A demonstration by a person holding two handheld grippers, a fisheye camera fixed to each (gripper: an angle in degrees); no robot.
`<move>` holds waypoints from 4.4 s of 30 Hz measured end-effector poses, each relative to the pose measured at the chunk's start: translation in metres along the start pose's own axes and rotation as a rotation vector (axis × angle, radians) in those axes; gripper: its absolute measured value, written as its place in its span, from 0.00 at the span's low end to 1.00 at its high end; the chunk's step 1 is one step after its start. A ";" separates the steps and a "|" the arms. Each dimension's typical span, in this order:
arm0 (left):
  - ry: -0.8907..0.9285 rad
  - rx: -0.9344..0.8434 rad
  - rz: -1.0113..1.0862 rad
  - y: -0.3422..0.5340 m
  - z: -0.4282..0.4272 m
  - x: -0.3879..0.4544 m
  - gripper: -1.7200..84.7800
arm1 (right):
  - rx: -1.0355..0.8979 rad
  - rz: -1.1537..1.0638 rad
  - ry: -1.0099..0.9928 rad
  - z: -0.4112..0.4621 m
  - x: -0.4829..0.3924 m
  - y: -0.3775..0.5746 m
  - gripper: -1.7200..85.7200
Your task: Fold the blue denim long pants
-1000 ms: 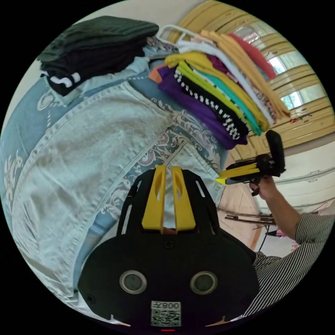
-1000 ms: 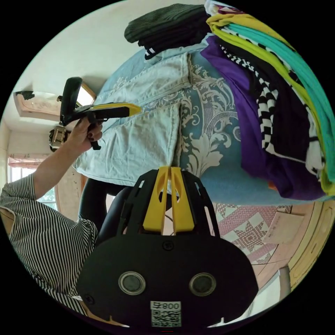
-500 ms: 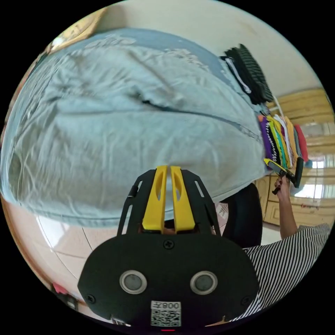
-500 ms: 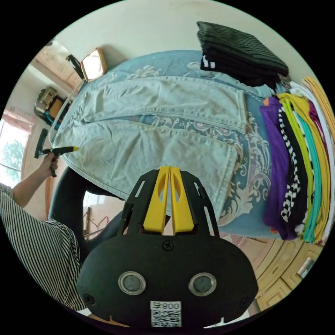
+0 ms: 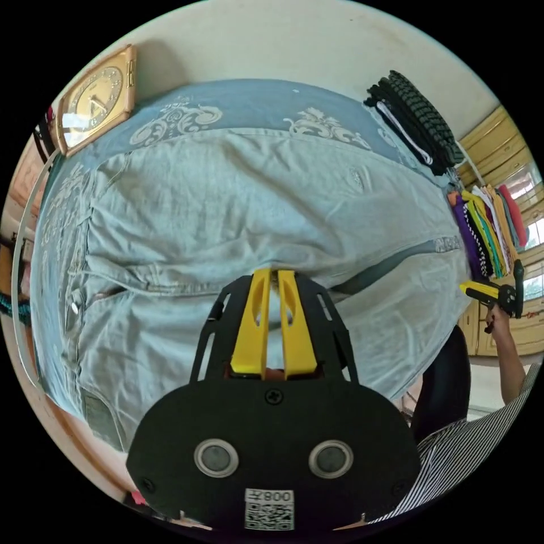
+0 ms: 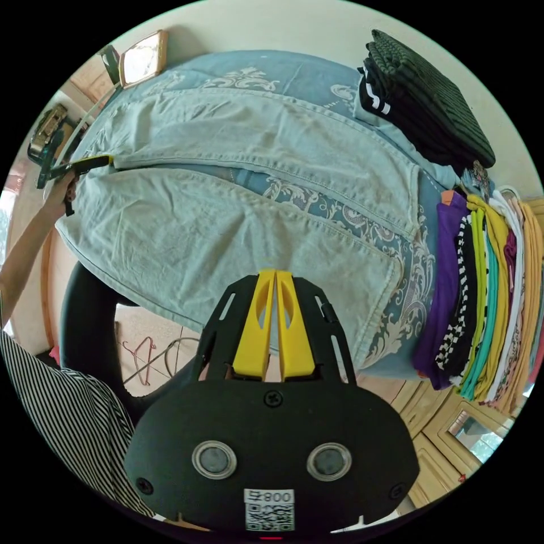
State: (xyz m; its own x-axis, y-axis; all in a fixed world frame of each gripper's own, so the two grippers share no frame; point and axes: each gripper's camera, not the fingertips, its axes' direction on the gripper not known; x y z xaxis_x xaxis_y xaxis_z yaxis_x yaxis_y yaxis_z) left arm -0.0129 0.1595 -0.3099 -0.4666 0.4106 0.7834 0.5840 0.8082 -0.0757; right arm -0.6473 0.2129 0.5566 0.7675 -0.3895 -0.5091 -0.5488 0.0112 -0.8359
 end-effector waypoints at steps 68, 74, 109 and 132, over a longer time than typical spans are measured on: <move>-0.307 0.284 -0.469 0.334 0.008 -0.391 0.09 | 0.217 -0.886 -0.221 -0.395 -0.486 -0.453 0.08; -0.260 0.223 -0.316 0.273 0.034 -0.406 0.09 | 0.239 -0.883 -0.218 -0.412 -0.486 -0.464 0.05; -0.023 0.315 -0.368 0.181 0.074 -0.513 0.17 | 0.060 -0.785 -0.646 -0.445 -0.436 -0.536 0.03; -0.198 0.181 -0.316 0.115 0.120 -0.505 0.04 | 0.103 -0.546 -0.119 -0.482 -0.256 -0.578 0.12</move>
State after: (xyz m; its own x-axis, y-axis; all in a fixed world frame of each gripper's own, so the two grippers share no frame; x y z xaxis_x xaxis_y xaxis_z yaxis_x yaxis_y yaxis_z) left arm 0.2104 0.0957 -0.7885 -0.7333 0.1893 0.6530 0.2733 0.9615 0.0283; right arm -0.6859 -0.1379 1.2691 0.9662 -0.2576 -0.0121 -0.0313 -0.0704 -0.9970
